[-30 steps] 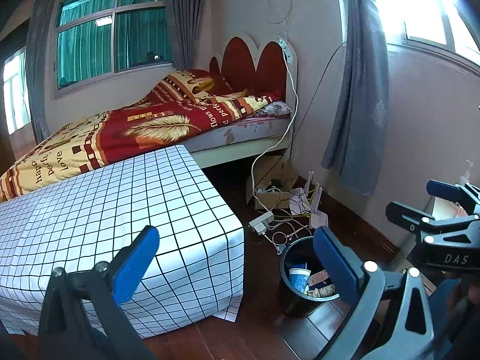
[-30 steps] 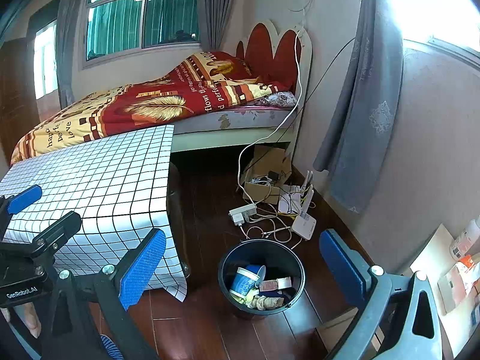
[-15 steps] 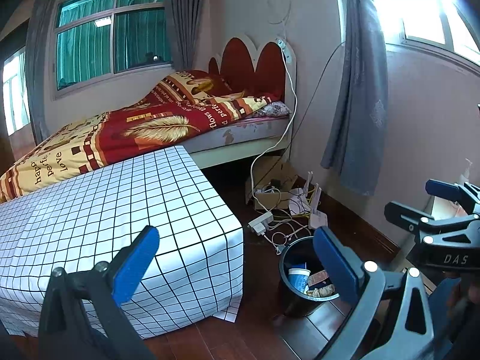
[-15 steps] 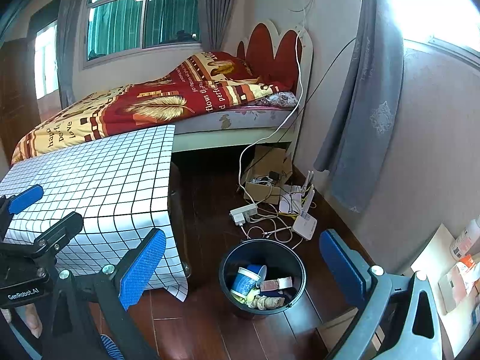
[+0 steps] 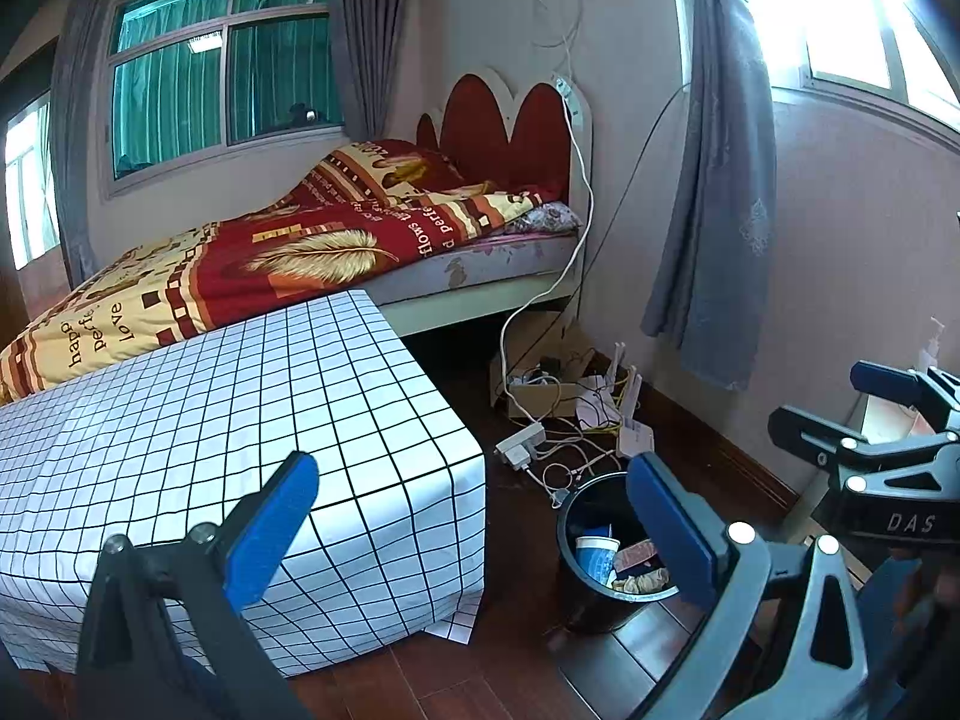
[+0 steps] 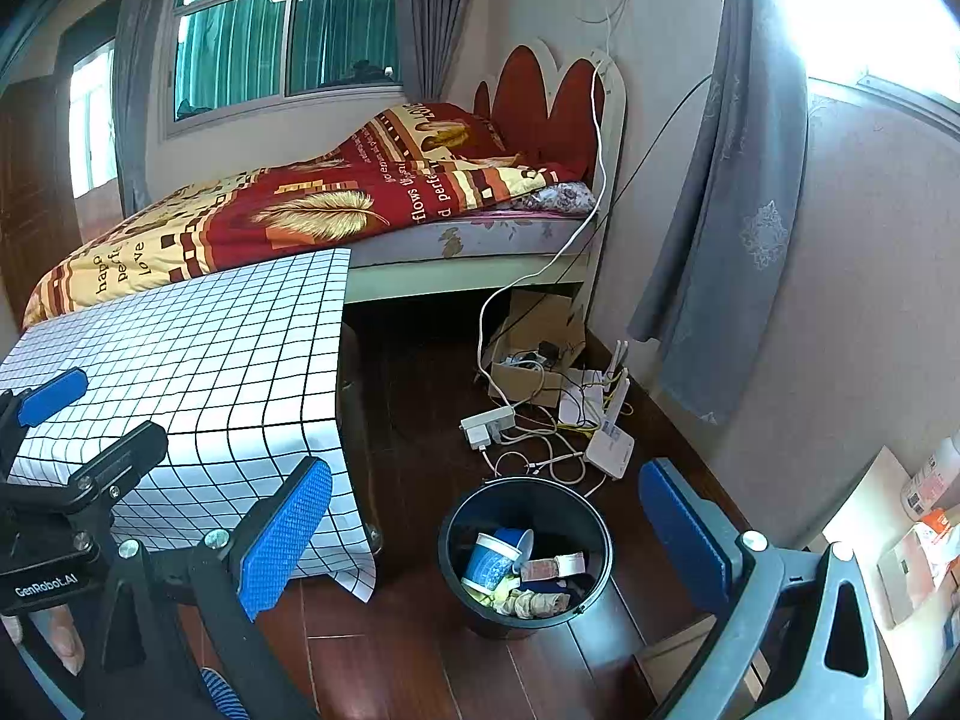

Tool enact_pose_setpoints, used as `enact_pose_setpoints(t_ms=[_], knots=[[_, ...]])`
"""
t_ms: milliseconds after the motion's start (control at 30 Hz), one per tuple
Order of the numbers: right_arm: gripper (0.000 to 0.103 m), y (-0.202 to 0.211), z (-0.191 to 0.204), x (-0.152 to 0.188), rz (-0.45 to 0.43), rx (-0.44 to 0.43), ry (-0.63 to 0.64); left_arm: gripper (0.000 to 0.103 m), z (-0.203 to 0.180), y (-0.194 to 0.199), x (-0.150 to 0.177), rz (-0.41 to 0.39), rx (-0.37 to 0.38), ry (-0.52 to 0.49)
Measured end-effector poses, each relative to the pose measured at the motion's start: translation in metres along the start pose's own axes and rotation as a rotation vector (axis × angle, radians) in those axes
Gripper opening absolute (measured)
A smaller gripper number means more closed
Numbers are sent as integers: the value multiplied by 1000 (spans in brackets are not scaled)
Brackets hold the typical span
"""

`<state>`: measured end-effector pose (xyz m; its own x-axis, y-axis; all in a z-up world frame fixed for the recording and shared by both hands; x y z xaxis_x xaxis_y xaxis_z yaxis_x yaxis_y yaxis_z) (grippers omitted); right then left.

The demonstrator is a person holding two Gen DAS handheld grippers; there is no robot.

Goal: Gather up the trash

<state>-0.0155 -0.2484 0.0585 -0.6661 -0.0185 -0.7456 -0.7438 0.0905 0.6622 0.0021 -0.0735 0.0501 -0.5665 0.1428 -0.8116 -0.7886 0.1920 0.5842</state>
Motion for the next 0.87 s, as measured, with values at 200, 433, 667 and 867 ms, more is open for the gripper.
enact_pose_setpoints(t_ms=[200,433,667,867], knots=[[103,0,0,1,0,0,-1,103,0,0,0,-1,0,0],[103,0,0,1,-1,0,1,103,1,-1,0,2,5,3],[103,-1,-1,1,0,-2,2,103,1,-2,-2,-5,15,-21],[103,-2,-2,1,1,0,1,103,1,-2,-4,-7,28,-24]])
Point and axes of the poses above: each gripper's, at about its wrist camera, not at the fingertips, and y roughly against the way its jaws point, z to its left, x to its underside, the point moved 2 cm from there along -y, roughly the way its jaws point, and after that the axes turned 7 degrees about z, right-handed, at the moved point
